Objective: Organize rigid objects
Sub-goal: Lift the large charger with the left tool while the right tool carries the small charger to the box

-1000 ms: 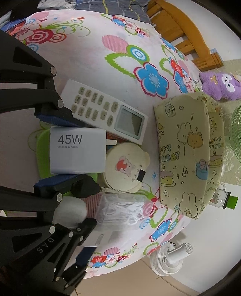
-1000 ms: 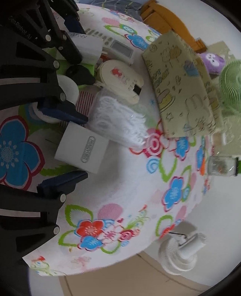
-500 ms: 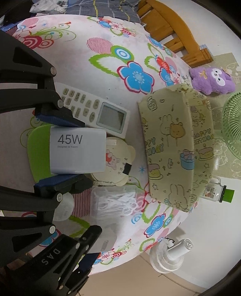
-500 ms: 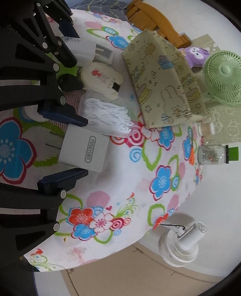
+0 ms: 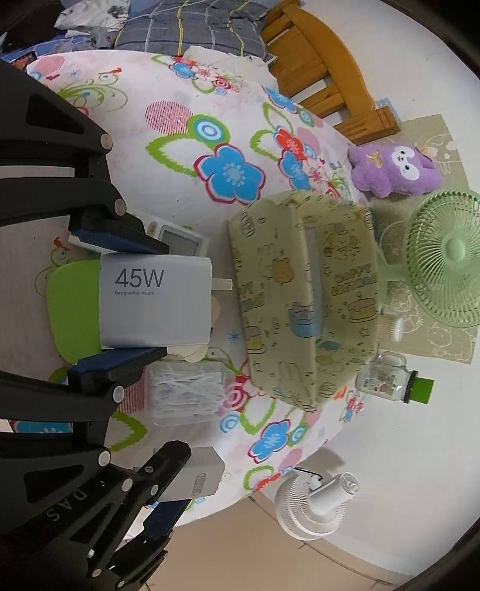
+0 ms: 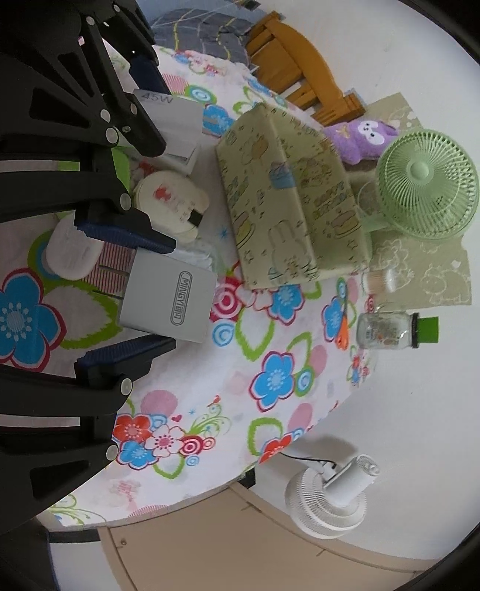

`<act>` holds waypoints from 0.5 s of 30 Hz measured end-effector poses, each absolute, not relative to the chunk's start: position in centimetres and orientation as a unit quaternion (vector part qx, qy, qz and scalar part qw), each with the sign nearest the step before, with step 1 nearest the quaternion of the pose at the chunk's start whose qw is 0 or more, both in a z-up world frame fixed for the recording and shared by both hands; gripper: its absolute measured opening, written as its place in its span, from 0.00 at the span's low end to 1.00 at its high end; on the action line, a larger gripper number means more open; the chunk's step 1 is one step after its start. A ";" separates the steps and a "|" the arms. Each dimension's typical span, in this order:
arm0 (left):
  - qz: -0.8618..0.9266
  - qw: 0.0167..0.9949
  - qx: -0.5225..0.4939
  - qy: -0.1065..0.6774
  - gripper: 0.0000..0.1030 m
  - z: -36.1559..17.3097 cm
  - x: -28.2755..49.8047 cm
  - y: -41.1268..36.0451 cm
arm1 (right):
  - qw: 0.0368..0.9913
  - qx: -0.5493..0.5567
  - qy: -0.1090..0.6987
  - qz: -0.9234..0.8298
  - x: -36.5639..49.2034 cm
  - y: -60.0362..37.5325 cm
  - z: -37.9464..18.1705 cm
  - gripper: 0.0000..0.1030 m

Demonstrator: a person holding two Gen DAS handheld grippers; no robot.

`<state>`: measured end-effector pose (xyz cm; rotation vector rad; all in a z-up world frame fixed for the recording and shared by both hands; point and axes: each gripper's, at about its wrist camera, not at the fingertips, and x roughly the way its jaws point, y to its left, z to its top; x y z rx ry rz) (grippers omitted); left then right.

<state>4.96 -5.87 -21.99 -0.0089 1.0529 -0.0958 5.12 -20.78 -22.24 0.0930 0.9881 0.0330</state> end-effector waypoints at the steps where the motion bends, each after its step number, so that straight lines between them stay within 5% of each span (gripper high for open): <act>1: -0.045 0.865 -0.005 0.501 0.47 -21.6 5.0 -5.8 | 0.880 0.044 0.472 0.017 5.1 -20.7 -21.9 0.47; 15: -0.025 0.884 -0.025 0.467 0.47 -16.3 5.0 -4.4 | 0.897 0.040 0.439 0.037 5.7 -19.5 -16.4 0.46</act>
